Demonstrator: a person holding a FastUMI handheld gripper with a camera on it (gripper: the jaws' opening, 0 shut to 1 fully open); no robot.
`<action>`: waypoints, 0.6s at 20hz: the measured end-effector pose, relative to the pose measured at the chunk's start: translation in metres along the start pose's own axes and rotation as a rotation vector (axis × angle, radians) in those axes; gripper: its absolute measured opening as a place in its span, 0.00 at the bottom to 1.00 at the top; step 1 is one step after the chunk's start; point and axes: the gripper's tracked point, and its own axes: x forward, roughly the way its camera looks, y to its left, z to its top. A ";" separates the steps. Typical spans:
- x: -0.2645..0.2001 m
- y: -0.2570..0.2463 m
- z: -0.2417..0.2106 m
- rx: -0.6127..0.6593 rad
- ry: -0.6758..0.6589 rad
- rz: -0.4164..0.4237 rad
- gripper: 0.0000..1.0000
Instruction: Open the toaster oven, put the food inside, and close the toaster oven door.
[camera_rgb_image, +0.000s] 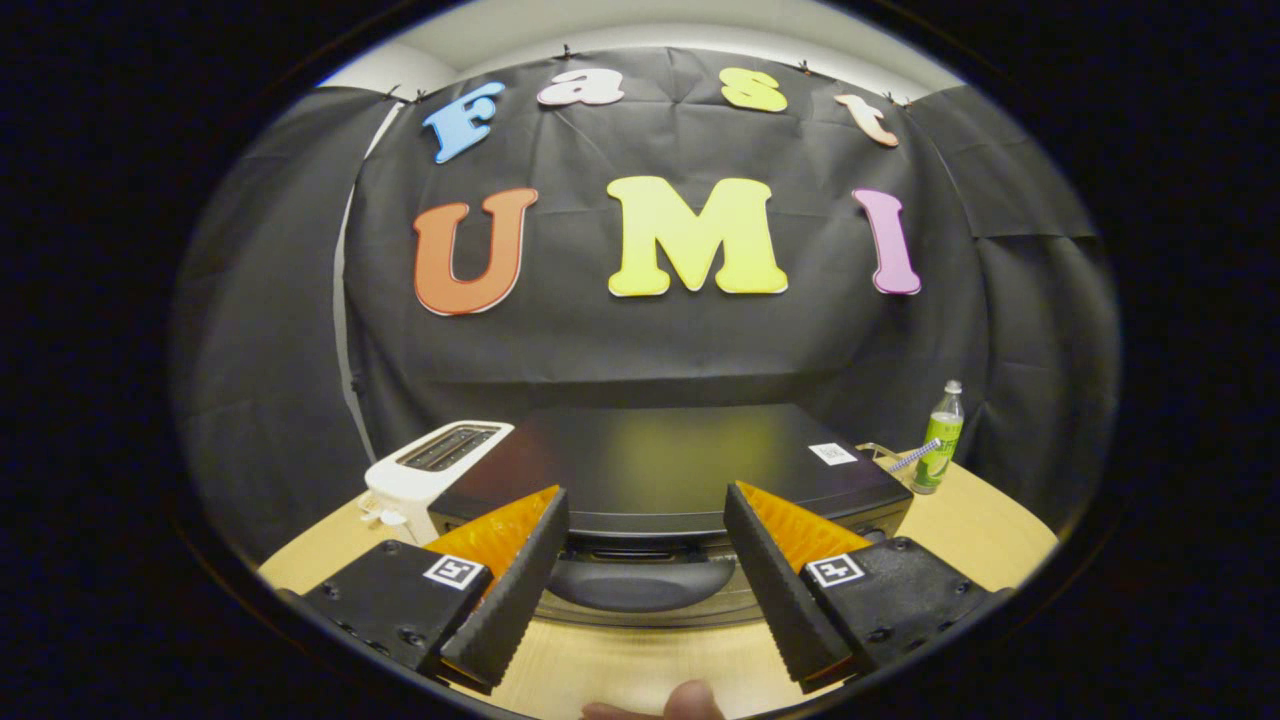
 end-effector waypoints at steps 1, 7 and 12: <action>0.003 0.001 -0.004 0.006 0.007 0.007 1.00; 0.003 0.005 -0.013 -0.033 -0.044 0.001 1.00; -0.003 0.007 -0.034 -0.024 0.009 0.025 0.96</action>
